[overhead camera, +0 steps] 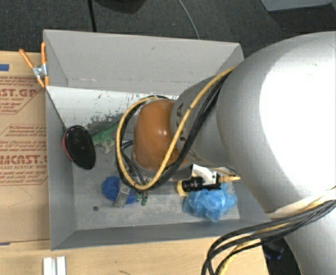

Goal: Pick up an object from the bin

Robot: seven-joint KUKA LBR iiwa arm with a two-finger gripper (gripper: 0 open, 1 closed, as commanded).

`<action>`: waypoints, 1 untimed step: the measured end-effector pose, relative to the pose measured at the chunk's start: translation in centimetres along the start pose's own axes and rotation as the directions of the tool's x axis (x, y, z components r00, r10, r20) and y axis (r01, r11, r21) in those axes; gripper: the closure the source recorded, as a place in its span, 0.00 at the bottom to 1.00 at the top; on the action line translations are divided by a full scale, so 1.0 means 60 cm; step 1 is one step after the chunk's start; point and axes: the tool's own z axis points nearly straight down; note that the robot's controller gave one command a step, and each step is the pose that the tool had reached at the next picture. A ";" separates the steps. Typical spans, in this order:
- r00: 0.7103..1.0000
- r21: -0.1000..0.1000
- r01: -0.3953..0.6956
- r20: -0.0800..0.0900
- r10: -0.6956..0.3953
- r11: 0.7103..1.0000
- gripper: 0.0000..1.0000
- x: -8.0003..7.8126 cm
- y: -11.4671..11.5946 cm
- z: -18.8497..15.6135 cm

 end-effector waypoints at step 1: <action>1.000 0.001 0.000 -0.002 0.000 1.000 1.00 0.001 -0.001 -0.005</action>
Offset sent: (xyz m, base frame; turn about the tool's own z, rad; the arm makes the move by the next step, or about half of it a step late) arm 0.0000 0.0000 0.0198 0.0000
